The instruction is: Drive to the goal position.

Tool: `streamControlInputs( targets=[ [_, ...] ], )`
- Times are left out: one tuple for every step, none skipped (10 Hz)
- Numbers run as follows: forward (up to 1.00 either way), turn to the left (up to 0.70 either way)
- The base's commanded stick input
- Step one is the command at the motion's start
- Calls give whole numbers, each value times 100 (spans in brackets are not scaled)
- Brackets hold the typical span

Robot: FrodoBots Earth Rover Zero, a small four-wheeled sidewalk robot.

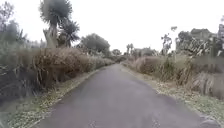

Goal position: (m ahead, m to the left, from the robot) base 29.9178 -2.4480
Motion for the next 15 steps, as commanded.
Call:
streamControlInputs(
  targets=[
    [85,0],
    [85,0],
    [85,0],
    [85,0],
    [85,0],
    [85,0],
    [85,0],
    [85,-25],
    [85,-13],
    [85,-1],
    [85,0],
    [85,0],
    [85,0],
    [85,0],
    [85,0]
  ],
)
